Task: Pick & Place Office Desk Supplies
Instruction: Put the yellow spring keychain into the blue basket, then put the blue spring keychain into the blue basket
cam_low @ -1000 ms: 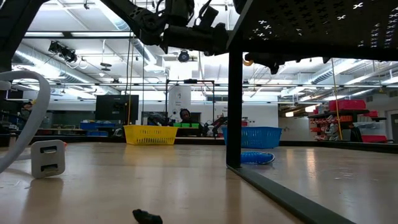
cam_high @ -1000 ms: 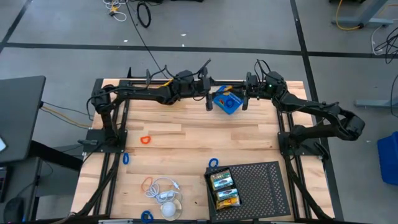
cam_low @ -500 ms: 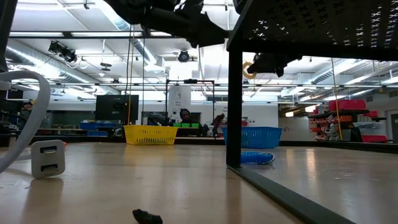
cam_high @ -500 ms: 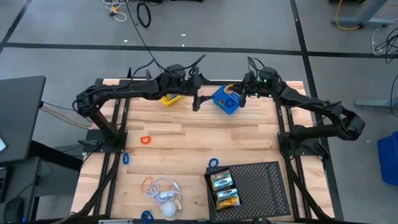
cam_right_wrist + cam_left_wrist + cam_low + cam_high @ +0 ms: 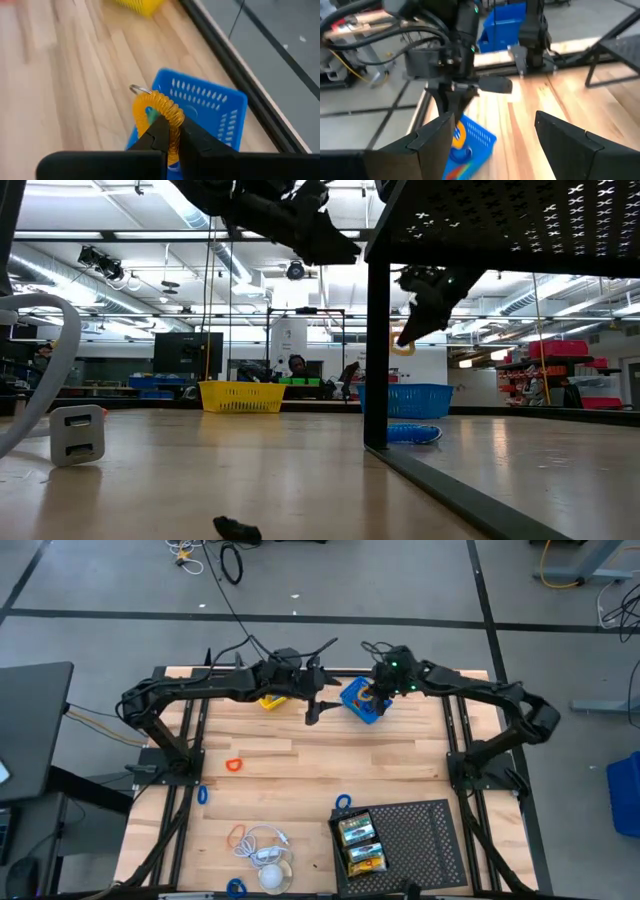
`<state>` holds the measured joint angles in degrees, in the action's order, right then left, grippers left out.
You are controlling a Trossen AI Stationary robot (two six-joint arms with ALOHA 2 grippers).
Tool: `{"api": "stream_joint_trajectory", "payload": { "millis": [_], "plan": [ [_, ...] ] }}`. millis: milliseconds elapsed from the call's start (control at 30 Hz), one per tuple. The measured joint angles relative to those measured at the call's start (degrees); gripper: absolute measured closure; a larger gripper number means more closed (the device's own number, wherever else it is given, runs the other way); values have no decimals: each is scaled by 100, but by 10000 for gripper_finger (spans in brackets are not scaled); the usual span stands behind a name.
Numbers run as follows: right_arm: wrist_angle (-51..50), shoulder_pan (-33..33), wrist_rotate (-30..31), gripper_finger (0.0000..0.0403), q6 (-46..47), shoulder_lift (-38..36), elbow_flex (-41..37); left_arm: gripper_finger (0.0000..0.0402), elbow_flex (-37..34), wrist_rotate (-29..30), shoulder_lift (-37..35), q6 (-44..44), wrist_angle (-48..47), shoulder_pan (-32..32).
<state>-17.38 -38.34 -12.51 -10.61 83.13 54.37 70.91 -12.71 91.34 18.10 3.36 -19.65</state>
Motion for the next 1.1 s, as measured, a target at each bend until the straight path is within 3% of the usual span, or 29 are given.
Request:
{"api": "stream_joint_trajectory", "payload": {
  "millis": [267, 467, 767, 1100],
  "plan": [
    [-1195, 126, 240, 385, -346, 568, 556, 122, -7, 260, -41, 125, -927, 10],
    [-1328, 158, 376, 383, -431, 621, 577, 122, -7, 259, -41, 240, -969, 15],
    [-1342, 158, 384, 293, -506, 621, 577, 122, -7, 259, -41, 309, -965, 6],
    [-972, 180, 664, 276, -410, 454, 577, 122, -2, 260, -93, 218, -1247, 11]
  ]
}}
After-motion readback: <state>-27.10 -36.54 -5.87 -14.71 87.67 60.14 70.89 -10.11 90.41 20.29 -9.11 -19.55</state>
